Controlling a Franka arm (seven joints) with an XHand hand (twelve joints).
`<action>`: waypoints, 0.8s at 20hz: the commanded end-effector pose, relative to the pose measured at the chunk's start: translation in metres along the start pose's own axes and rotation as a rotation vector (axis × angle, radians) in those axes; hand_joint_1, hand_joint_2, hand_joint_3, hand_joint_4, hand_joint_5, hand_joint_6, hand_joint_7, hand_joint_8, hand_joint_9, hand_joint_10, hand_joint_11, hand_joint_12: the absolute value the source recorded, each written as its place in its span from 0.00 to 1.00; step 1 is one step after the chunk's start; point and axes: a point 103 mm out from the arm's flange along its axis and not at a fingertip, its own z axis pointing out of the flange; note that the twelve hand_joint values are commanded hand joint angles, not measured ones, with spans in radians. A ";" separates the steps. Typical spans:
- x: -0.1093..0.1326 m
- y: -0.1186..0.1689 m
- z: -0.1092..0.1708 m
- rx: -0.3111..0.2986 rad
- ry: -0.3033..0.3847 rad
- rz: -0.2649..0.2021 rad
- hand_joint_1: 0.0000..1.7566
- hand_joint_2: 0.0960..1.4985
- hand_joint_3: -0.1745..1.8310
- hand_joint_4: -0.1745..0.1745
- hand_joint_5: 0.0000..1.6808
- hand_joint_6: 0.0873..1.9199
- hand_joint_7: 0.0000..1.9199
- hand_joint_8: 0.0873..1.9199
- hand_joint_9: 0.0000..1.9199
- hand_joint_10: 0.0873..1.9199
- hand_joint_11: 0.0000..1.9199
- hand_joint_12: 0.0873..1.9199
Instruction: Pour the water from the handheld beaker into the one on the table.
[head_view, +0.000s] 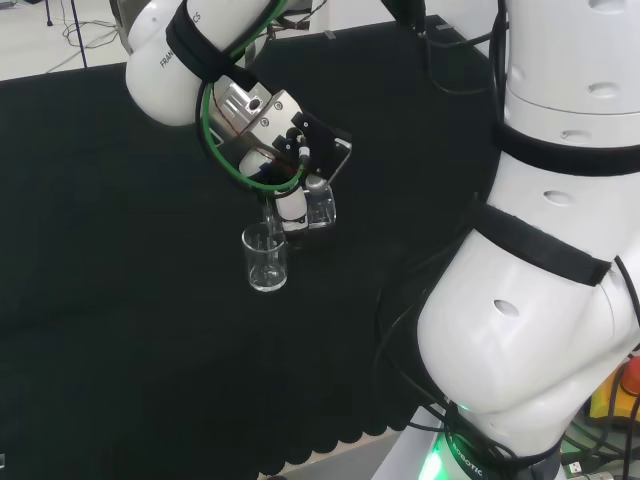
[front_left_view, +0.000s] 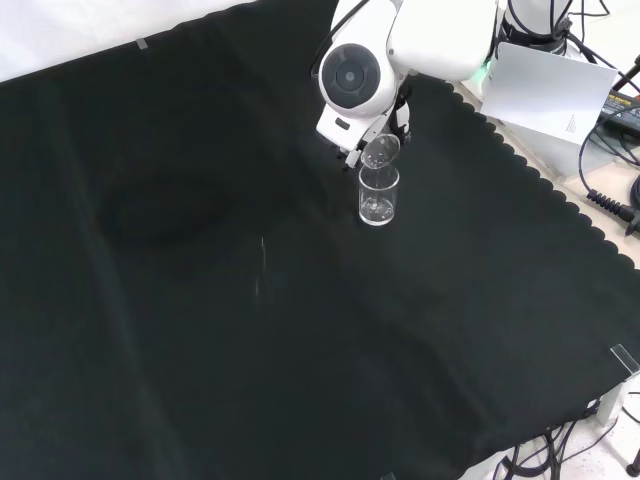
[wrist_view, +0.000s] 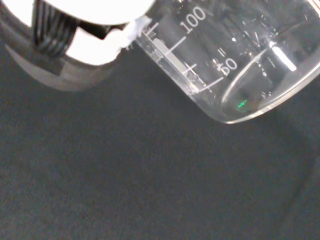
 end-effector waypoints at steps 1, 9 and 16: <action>0.001 0.000 -0.002 0.022 -0.020 0.011 0.66 0.48 0.36 0.38 0.70 0.39 0.88 0.10 0.94 0.00 0.77 0.26; 0.004 -0.001 -0.009 0.045 -0.052 0.019 0.66 0.48 0.36 0.38 0.70 0.39 0.87 0.11 0.94 0.00 0.77 0.26; 0.009 0.001 -0.015 0.066 -0.075 0.023 0.66 0.48 0.36 0.38 0.70 0.39 0.87 0.11 0.95 0.00 0.77 0.26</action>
